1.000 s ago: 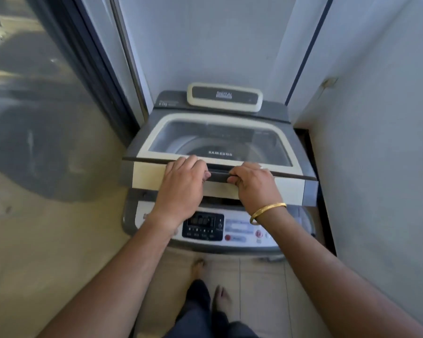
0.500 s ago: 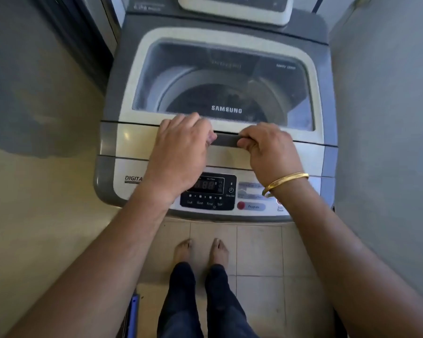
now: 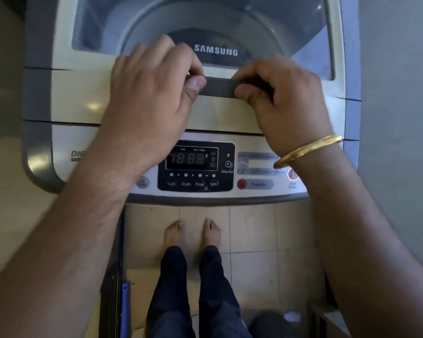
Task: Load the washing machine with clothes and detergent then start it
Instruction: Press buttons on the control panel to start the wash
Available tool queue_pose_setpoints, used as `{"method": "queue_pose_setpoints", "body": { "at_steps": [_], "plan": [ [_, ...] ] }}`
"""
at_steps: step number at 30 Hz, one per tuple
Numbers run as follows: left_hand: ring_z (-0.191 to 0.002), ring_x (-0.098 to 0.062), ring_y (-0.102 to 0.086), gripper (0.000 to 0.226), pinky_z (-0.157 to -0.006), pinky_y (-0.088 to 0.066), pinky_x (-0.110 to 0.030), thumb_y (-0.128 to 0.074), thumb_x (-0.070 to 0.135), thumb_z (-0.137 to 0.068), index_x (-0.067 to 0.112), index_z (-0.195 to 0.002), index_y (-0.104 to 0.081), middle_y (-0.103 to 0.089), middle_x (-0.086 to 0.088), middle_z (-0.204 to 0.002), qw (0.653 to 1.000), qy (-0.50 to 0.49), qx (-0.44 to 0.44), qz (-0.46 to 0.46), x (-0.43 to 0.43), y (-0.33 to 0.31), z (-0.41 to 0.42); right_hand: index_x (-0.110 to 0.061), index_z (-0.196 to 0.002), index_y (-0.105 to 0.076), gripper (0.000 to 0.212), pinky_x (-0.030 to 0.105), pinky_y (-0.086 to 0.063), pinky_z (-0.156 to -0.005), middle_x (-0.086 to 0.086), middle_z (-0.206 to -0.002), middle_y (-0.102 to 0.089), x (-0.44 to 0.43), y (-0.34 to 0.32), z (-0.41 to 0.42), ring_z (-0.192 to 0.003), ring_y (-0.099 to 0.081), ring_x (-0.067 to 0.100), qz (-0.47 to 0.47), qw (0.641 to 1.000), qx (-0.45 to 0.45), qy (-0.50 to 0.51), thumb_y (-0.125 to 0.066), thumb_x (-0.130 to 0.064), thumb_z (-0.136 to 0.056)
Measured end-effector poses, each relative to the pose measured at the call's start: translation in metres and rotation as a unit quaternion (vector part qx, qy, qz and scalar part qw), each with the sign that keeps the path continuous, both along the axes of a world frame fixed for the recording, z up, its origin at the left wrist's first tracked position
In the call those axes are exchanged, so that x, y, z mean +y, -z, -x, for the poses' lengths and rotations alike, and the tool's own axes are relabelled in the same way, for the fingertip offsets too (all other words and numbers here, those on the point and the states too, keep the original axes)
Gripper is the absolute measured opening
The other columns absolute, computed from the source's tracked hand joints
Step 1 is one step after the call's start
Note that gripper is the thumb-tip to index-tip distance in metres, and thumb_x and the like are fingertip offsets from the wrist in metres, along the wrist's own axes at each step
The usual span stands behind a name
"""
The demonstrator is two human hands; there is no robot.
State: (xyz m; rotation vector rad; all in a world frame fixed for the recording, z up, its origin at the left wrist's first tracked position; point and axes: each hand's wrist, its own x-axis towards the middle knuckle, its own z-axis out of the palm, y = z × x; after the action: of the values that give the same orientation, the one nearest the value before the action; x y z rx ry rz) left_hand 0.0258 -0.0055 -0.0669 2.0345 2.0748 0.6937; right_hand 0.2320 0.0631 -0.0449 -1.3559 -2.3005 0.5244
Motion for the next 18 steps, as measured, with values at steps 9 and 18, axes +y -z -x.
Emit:
{"method": "queue_pose_setpoints", "body": {
  "at_steps": [9, 18],
  "plan": [
    [-0.133, -0.048, -0.061, 0.033, -0.116, -0.047, -0.065, -0.055, 0.025, -0.119, 0.002, -0.138, -0.068, -0.066, -0.028, -0.137, 0.994, -0.035, -0.021, -0.103, -0.048, 0.023, 0.048, -0.004, -0.106, -0.08, 0.026, 0.037, -0.054, -0.08, 0.012, -0.099, -0.07, -0.066, 0.018, -0.086, -0.092, -0.066, 0.031, -0.139, 0.984, 0.048, 0.103, -0.058, 0.009, -0.1],
    [-0.12, -0.027, -0.065, 0.045, -0.117, -0.052, -0.045, -0.045, 0.055, -0.12, 0.021, -0.141, -0.064, -0.067, -0.018, -0.137, 0.959, -0.152, -0.227, -0.076, -0.065, 0.07, 0.086, 0.002, -0.104, -0.082, 0.03, 0.029, -0.053, -0.085, 0.017, -0.096, -0.077, -0.13, 0.046, -0.119, -0.085, -0.072, 0.033, -0.177, 0.978, 0.022, 0.108, -0.055, 0.013, -0.097]
  ]
}}
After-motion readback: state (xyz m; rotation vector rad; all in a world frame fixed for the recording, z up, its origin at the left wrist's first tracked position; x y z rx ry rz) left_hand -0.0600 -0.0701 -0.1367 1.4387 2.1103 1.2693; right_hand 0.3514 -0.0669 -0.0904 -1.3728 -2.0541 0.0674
